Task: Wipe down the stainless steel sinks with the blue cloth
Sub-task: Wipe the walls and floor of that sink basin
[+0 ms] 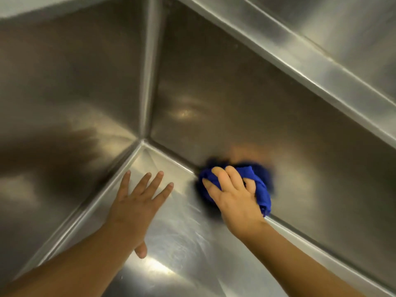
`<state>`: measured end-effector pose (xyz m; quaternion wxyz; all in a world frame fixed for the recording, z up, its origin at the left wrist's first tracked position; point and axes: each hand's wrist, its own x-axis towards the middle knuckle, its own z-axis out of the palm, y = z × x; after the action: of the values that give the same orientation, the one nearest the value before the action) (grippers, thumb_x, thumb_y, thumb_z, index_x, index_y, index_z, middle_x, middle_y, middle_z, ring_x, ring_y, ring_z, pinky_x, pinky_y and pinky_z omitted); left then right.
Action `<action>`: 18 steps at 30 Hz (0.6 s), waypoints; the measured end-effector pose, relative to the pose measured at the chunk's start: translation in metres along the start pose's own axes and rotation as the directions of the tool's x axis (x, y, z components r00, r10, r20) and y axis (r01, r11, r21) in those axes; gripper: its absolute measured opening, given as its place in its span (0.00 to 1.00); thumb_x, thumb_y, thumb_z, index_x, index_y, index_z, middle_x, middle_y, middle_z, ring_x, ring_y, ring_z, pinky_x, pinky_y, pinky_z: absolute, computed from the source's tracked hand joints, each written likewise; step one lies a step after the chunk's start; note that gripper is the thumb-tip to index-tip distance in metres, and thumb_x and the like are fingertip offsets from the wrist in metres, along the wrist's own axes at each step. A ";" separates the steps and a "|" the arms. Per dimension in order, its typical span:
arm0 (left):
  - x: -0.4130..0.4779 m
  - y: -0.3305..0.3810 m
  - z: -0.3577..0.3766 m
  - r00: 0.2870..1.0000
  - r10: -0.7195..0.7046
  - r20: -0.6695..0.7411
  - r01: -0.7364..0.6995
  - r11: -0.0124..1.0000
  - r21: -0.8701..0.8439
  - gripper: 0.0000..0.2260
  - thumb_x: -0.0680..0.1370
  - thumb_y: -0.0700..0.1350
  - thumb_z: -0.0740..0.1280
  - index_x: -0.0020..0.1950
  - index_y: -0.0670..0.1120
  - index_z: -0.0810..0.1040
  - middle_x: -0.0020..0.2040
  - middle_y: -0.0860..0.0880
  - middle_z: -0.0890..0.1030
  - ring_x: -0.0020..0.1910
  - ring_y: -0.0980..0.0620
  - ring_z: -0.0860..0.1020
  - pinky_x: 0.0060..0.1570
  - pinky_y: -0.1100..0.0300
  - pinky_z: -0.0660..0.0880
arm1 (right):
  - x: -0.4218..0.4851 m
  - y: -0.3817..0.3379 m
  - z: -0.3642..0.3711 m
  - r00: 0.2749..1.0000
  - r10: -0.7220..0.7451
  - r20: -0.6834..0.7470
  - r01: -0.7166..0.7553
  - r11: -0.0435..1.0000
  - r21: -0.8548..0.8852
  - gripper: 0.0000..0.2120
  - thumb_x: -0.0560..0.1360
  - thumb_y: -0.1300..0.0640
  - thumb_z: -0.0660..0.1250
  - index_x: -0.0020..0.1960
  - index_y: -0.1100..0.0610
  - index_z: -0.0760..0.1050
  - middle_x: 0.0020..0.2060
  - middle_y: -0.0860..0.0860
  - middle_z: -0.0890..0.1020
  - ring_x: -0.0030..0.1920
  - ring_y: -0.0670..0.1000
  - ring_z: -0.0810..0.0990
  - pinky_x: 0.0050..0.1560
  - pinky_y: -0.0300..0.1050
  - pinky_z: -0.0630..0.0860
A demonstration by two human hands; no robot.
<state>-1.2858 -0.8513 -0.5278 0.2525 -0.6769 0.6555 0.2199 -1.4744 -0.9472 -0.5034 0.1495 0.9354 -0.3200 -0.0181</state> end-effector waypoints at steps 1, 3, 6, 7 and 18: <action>0.000 -0.001 0.000 1.000 0.007 0.001 -0.007 1.000 -0.002 0.64 0.64 0.61 0.76 0.66 0.52 0.19 0.70 0.45 0.21 0.75 0.44 0.31 0.67 0.37 0.30 | 0.005 -0.002 -0.009 0.998 0.010 -0.056 -0.010 1.000 -0.004 0.38 0.44 0.64 0.78 0.55 0.52 0.82 0.59 0.53 0.67 0.57 0.56 0.67 0.45 0.51 0.64; -0.001 -0.003 0.000 1.000 0.023 0.011 -0.023 1.000 -0.009 0.63 0.65 0.61 0.76 0.64 0.53 0.19 0.68 0.46 0.20 0.74 0.44 0.30 0.67 0.37 0.30 | 0.020 -0.004 -0.034 0.973 0.045 -0.225 -0.045 0.999 0.005 0.31 0.56 0.64 0.70 0.60 0.51 0.80 0.61 0.53 0.67 0.59 0.56 0.66 0.46 0.51 0.58; -0.001 -0.003 -0.001 0.999 0.029 0.015 -0.028 0.998 -0.048 0.62 0.65 0.60 0.76 0.63 0.53 0.19 0.71 0.46 0.22 0.74 0.45 0.29 0.66 0.37 0.29 | 0.038 -0.005 -0.056 0.891 0.167 -0.421 -0.143 0.986 0.088 0.27 0.67 0.65 0.57 0.62 0.51 0.78 0.62 0.53 0.66 0.61 0.57 0.65 0.46 0.51 0.56; -0.001 -0.003 -0.001 0.999 0.030 0.016 -0.029 0.998 -0.053 0.62 0.65 0.60 0.76 0.63 0.53 0.19 0.71 0.46 0.21 0.74 0.45 0.29 0.66 0.37 0.29 | 0.040 -0.006 -0.054 0.887 0.174 -0.427 -0.154 0.985 0.082 0.27 0.67 0.65 0.57 0.62 0.51 0.78 0.62 0.53 0.66 0.61 0.57 0.65 0.45 0.51 0.57; -0.002 -0.006 0.001 0.998 0.059 0.011 -0.058 0.992 -0.109 0.63 0.64 0.61 0.77 0.64 0.54 0.19 0.64 0.47 0.18 0.64 0.48 0.24 0.64 0.39 0.27 | 0.044 -0.008 -0.077 0.907 0.182 -0.381 -0.151 0.983 0.108 0.30 0.61 0.68 0.69 0.61 0.50 0.80 0.61 0.53 0.66 0.60 0.57 0.65 0.47 0.47 0.51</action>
<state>-1.2795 -0.8492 -0.5272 0.2133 -0.6687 0.6603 0.2671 -1.4253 -0.9474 -0.4293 0.1752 0.8946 -0.3630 0.1931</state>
